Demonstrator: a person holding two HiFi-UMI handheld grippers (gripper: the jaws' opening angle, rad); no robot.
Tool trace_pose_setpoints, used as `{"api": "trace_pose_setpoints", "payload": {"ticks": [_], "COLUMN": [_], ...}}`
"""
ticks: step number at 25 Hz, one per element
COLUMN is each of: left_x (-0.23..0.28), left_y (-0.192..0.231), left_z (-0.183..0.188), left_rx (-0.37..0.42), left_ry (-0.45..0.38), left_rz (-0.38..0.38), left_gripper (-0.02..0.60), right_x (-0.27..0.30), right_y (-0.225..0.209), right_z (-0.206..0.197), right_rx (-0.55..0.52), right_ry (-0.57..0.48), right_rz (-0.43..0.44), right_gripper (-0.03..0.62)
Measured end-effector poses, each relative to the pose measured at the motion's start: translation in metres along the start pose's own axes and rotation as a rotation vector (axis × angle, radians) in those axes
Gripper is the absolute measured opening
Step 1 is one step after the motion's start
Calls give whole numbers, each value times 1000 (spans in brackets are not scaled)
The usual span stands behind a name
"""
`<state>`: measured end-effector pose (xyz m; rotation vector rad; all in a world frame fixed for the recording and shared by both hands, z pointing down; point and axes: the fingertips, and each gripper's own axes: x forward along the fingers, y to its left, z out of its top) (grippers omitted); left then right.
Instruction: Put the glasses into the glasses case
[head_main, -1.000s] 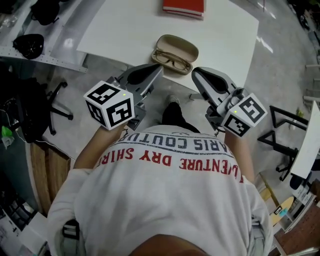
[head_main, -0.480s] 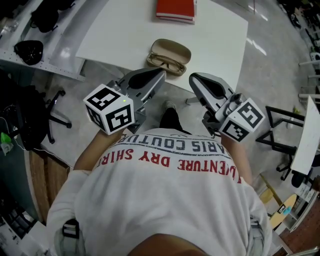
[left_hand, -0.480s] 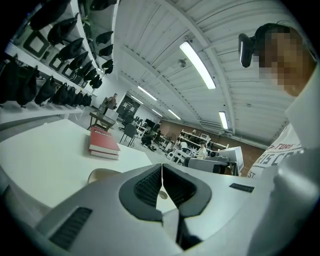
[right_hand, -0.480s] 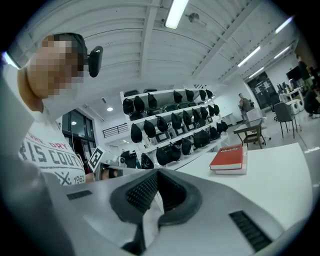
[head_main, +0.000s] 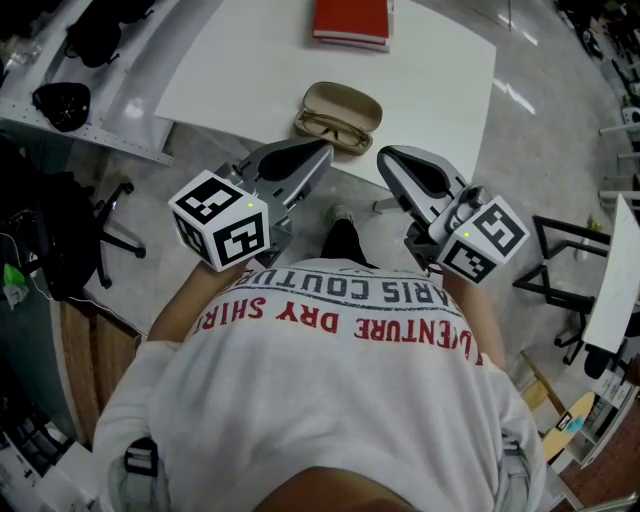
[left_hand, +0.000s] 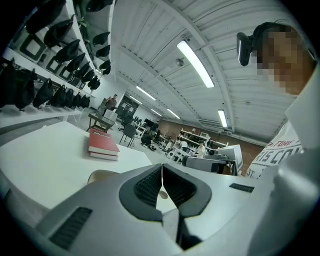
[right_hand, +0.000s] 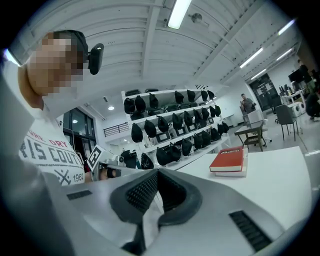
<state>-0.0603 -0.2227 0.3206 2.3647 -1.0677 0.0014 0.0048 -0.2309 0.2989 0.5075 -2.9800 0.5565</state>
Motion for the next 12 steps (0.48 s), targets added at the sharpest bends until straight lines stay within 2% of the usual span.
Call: {"api": "trace_pose_setpoints", "payload": {"ticks": [7,12], "left_x": [5,8], "left_y": [6,7], "left_z": [-2,-1], "left_rx": [12,-11], "left_ry": [14,4], "left_rz": [2,1], "left_gripper": [29,29], "right_x": [3,2], "right_y": [-8,-12], "right_z": [-2,-3], "right_rx": [7,8], "right_ry": [5,9], "right_rz": [-9,-12], "right_gripper": [23,23]}}
